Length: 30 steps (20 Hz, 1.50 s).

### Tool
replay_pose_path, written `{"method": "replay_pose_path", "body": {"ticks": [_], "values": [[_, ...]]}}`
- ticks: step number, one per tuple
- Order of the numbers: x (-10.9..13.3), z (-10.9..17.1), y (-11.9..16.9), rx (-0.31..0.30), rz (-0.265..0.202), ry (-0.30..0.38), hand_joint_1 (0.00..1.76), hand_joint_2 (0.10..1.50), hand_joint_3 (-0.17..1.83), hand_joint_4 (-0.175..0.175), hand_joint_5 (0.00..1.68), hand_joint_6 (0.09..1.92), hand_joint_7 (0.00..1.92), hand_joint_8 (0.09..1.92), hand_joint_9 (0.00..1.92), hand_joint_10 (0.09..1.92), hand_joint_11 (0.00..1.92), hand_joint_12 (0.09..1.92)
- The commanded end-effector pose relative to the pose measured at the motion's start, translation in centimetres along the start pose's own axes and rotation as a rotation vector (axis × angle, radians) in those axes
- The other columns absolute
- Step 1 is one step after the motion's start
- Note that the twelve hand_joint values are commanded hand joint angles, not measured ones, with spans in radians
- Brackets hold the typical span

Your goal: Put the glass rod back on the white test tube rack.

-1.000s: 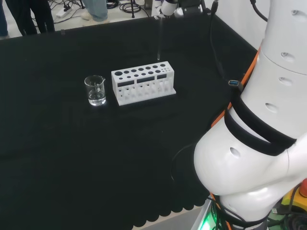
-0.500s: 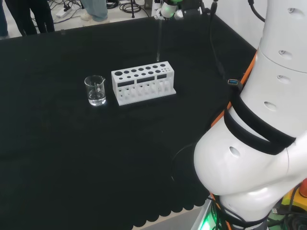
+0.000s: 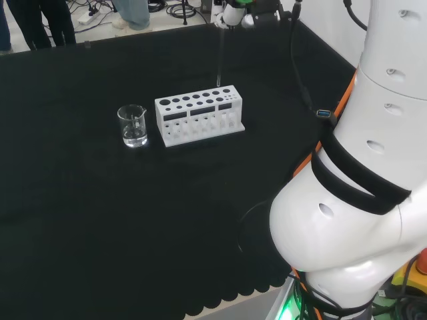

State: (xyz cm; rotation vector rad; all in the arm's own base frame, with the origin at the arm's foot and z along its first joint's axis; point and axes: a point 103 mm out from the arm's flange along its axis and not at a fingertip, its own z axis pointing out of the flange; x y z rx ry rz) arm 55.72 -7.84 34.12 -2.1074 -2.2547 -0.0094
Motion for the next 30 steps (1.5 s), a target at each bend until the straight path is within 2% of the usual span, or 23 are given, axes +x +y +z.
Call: {"method": "replay_pose_path", "body": {"ticks": [1, 11, 22, 30], "values": [[0.4, 0.6, 0.0, 0.007, -0.004, 0.002, 1.34, 0.47, 0.95, -0.175, 1.35, 0.46, 1.40, 0.83, 1.75, 0.72, 1.70, 0.75], [1.7, 2.0, 0.7, 0.025, -0.008, 0.000, 1.34, 0.47, 0.95, -0.175, 1.35, 0.46, 1.40, 0.83, 1.75, 0.72, 1.70, 0.75], [0.9, 2.7, 1.2, 0.033, -0.010, 0.005, 1.34, 0.47, 0.95, -0.175, 1.35, 0.45, 1.40, 0.83, 1.75, 0.72, 1.70, 0.75], [1.3, 4.0, 1.8, 0.069, -0.042, -0.030, 1.34, 0.47, 0.95, -0.175, 1.35, 0.45, 1.40, 0.83, 1.75, 0.72, 1.71, 0.75]]}}
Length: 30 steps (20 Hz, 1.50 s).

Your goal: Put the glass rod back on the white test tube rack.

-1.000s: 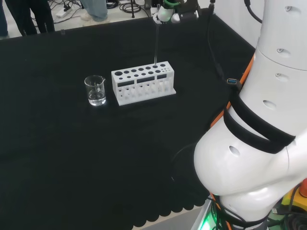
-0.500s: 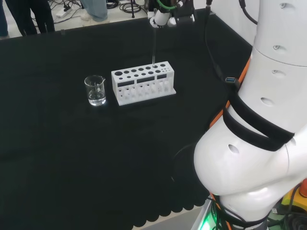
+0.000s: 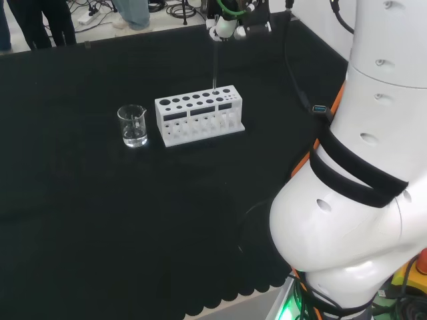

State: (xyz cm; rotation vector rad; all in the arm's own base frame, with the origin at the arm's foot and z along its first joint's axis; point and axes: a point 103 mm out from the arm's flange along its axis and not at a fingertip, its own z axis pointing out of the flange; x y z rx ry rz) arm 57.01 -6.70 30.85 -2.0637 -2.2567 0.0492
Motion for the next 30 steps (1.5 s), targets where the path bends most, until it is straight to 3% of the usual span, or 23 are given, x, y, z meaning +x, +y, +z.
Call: {"method": "replay_pose_path", "body": {"ticks": [1, 11, 30], "values": [[0.6, 0.9, 0.4, 0.023, -0.027, -0.031, 1.34, 0.47, 0.95, -0.175, 1.35, 0.45, 1.40, 0.83, 1.75, 0.72, 1.71, 0.75], [1.6, 3.0, 0.6, 0.004, -0.064, -0.075, 1.34, 0.47, 0.95, -0.175, 1.35, 0.46, 1.40, 0.83, 1.76, 0.72, 1.71, 0.76], [0.2, 5.4, 1.4, 0.035, -0.045, -0.075, 1.34, 0.47, 0.95, -0.175, 1.35, 0.46, 1.40, 0.83, 1.76, 0.72, 1.71, 0.78]]}}
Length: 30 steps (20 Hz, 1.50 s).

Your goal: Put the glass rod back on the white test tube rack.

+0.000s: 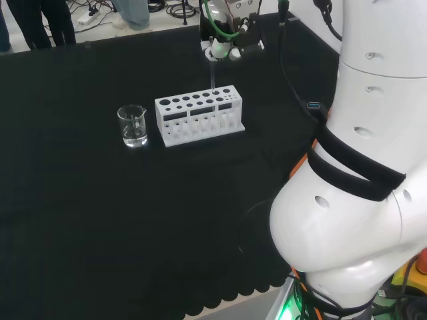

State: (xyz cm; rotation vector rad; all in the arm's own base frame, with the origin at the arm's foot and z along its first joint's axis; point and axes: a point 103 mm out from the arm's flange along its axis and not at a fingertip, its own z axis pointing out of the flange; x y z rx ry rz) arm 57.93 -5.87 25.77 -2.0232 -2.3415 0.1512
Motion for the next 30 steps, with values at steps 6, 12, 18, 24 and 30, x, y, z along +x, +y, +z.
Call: {"method": "replay_pose_path", "body": {"ticks": [6, 12, 18, 24, 30], "values": [[-0.13, 0.85, 0.17, 0.036, 0.004, -0.005, 1.34, 0.47, 0.96, -0.175, 1.35, 0.47, 1.40, 0.82, 1.77, 0.73, 1.71, 0.79], [-0.06, 0.83, 0.25, 0.063, 0.005, 0.001, 1.33, 0.46, 0.97, -0.175, 1.32, 0.70, 1.37, 0.71, 1.77, 0.74, 1.72, 0.80], [-0.48, 0.73, 0.04, 0.105, 0.001, 0.022, 1.35, 0.59, 0.76, -0.175, 1.12, 0.80, 1.30, 0.72, 1.75, 0.75, 1.77, 0.76], [-0.04, 0.69, -0.05, 0.134, -0.016, 0.020, 1.31, 0.43, 0.82, -0.175, 0.80, 0.93, 1.18, 0.75, 1.77, 0.66, 1.88, 0.68], [0.23, 0.05, -0.23, 0.132, -0.018, 0.020, 1.33, 0.42, 0.80, -0.175, 0.67, 0.95, 1.04, 0.75, 1.79, 0.62, 1.92, 0.75]]}}
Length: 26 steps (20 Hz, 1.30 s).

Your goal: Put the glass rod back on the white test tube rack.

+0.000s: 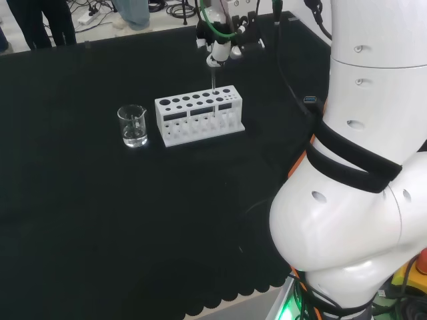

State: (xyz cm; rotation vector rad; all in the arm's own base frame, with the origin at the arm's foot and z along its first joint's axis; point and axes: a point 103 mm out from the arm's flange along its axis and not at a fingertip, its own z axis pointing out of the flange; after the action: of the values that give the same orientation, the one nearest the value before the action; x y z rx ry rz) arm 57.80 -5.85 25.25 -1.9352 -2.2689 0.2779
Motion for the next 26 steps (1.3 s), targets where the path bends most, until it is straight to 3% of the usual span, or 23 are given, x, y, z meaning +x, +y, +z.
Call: {"method": "replay_pose_path", "body": {"ticks": [1, 12, 26], "values": [[0.2, -0.6, -0.3, -0.003, -0.001, 0.001, 1.33, 0.42, 0.79, -0.175, 0.67, 0.95, 1.03, 0.75, 1.79, 0.62, 1.92, 0.76], [-0.3, -2.6, -1.5, -0.015, 0.012, 0.012, 1.32, 0.42, 0.79, -0.175, 0.64, 0.94, 1.00, 0.74, 1.81, 0.62, 1.92, 0.89], [-1.4, -7.1, -7.3, -0.057, 0.036, 0.028, 1.32, 0.43, 0.78, -0.175, 0.66, 0.93, 1.00, 0.73, 1.81, 0.62, 1.92, 0.93]]}}
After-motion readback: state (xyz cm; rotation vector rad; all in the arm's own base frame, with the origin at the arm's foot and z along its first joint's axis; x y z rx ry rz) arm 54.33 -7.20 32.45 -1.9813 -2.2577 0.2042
